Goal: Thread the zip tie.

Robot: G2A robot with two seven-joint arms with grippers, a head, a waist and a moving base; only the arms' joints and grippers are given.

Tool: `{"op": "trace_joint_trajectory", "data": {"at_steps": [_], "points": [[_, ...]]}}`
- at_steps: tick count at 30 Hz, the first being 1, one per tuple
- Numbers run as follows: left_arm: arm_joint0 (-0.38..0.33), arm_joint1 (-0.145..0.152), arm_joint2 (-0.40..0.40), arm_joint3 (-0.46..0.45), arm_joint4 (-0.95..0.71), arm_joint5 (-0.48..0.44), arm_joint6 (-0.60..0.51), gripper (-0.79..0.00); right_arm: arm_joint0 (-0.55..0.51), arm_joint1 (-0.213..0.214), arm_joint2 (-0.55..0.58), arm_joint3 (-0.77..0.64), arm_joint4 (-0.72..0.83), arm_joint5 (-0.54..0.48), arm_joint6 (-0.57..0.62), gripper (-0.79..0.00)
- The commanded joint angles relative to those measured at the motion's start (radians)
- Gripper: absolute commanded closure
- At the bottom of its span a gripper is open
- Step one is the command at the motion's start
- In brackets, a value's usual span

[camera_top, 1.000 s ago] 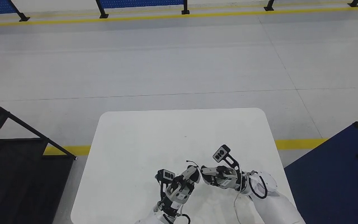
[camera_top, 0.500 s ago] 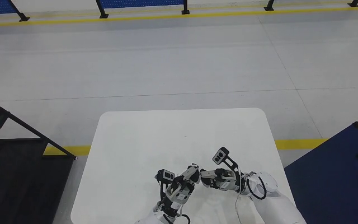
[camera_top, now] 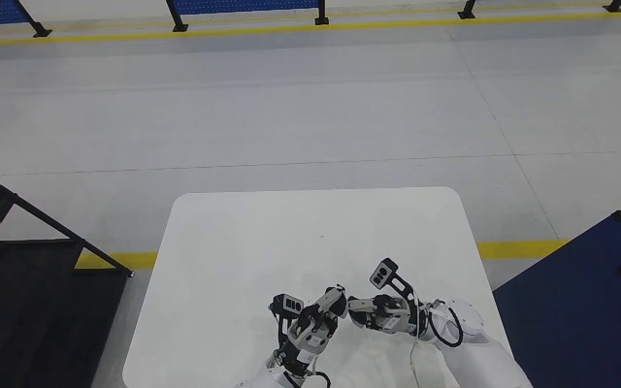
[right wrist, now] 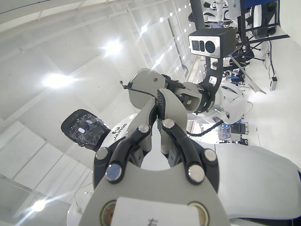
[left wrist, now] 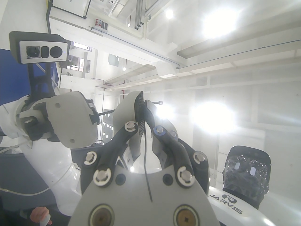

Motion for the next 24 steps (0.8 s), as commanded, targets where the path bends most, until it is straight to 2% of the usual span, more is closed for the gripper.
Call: {"op": "trace_joint_trajectory", "data": {"at_steps": [1, 24], "points": [[0.000, 0.000, 0.000, 0.000, 0.000, -0.003, 0.002, 0.000, -0.001, 0.001, 0.000, 0.001, -0.005, 0.003, -0.001, 0.000], [0.011, 0.001, -0.017, -0.023, 0.003, -0.025, 0.018, 0.000, -0.024, 0.011, 0.015, 0.003, -0.028, 0.016, -0.027, 0.000]]}}
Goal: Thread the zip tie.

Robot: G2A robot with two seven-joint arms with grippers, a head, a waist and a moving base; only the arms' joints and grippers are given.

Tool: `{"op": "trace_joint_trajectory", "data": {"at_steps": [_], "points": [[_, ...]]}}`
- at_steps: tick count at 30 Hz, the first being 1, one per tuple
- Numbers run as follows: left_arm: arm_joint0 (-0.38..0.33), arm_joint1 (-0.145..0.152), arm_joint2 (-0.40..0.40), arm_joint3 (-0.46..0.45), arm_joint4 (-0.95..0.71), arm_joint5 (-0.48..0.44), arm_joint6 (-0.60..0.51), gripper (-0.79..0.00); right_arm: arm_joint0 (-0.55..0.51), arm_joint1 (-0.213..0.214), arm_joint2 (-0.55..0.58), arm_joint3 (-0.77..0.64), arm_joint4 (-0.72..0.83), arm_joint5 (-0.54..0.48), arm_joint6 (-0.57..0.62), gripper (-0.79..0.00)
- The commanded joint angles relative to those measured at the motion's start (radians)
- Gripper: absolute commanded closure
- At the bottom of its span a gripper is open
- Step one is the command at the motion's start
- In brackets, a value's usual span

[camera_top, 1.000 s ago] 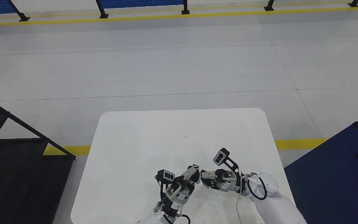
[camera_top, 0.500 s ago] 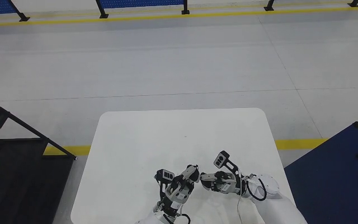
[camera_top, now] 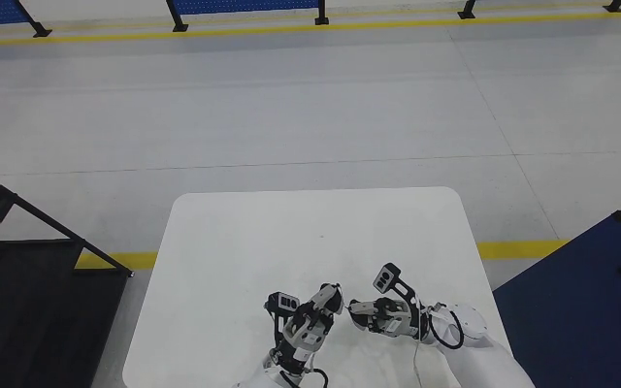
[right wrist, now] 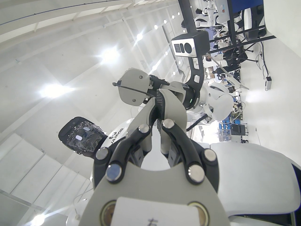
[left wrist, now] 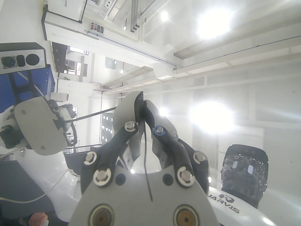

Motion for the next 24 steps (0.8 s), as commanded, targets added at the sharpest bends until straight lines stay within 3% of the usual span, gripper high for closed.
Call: {"op": "trace_joint_trajectory", "data": {"at_steps": [1, 8, 9, 10, 11, 12, 24], "points": [[0.002, 0.000, -0.004, -0.005, -0.001, -0.003, 0.002, 0.000, -0.002, 0.001, 0.002, 0.001, -0.001, 0.000, -0.002, 0.000], [0.020, 0.007, -0.056, -0.045, -0.008, -0.030, 0.016, 0.000, -0.020, 0.007, 0.036, 0.003, 0.012, -0.013, -0.026, 0.000], [0.026, 0.009, -0.065, -0.052, -0.007, -0.029, 0.014, 0.000, -0.025, 0.009, 0.047, 0.002, 0.019, -0.018, -0.031, -0.086], [0.033, 0.011, -0.073, -0.061, -0.008, -0.028, 0.013, 0.000, -0.030, 0.010, 0.060, -0.001, 0.029, -0.028, -0.039, -0.372], [0.042, 0.012, -0.080, -0.070, -0.009, -0.025, 0.012, 0.000, -0.036, 0.012, 0.074, -0.006, 0.041, -0.040, -0.047, -0.736], [0.050, 0.014, -0.088, -0.080, -0.008, -0.025, 0.011, 0.000, -0.043, 0.013, 0.088, -0.012, 0.050, -0.049, -0.051, -0.785], [0.075, 0.019, -0.106, -0.107, -0.003, -0.026, -0.001, 0.000, -0.060, 0.018, 0.124, -0.033, 0.067, -0.074, -0.055, -0.785]]}}
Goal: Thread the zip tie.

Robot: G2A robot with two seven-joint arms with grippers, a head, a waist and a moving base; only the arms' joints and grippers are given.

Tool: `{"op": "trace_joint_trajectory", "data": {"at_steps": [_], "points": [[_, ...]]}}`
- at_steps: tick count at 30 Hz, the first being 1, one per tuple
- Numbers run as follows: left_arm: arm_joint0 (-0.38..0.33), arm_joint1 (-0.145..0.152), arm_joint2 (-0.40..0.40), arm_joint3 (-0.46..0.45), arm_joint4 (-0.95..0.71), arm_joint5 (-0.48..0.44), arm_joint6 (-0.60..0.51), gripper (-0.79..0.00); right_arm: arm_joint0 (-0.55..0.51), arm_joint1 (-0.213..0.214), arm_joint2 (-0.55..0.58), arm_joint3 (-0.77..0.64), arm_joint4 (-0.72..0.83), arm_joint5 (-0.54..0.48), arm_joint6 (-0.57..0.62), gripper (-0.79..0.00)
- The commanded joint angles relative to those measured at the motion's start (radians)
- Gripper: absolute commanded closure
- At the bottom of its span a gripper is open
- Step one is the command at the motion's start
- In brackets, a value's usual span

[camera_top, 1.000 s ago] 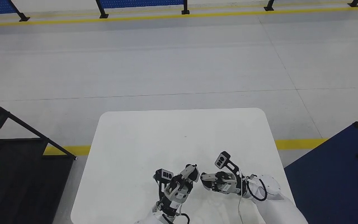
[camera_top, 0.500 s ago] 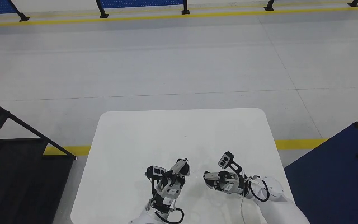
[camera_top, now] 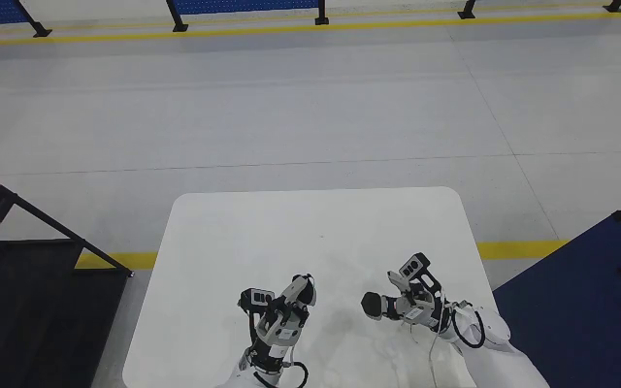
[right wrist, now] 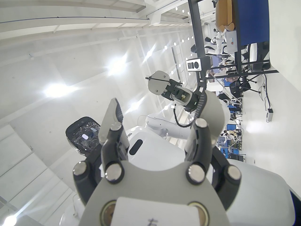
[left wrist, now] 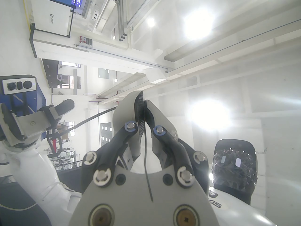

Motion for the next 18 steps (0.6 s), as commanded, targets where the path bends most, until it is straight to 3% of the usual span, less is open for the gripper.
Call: {"op": "trace_joint_trajectory", "data": {"at_steps": [1, 11, 18], "points": [[-0.002, 0.000, 0.001, -0.002, -0.002, 0.005, 0.005, 0.000, 0.000, 0.000, 0.000, 0.000, 0.000, 0.000, 0.000, -0.785], [0.024, 0.001, 0.009, -0.093, -0.156, 0.041, -0.045, 0.000, -0.066, 0.009, 0.093, -0.086, 0.027, -0.085, -0.042, -0.785], [0.026, 0.003, 0.006, -0.094, -0.153, 0.045, -0.064, 0.000, -0.084, 0.010, 0.107, -0.105, 0.038, -0.103, -0.032, -0.785]]}}
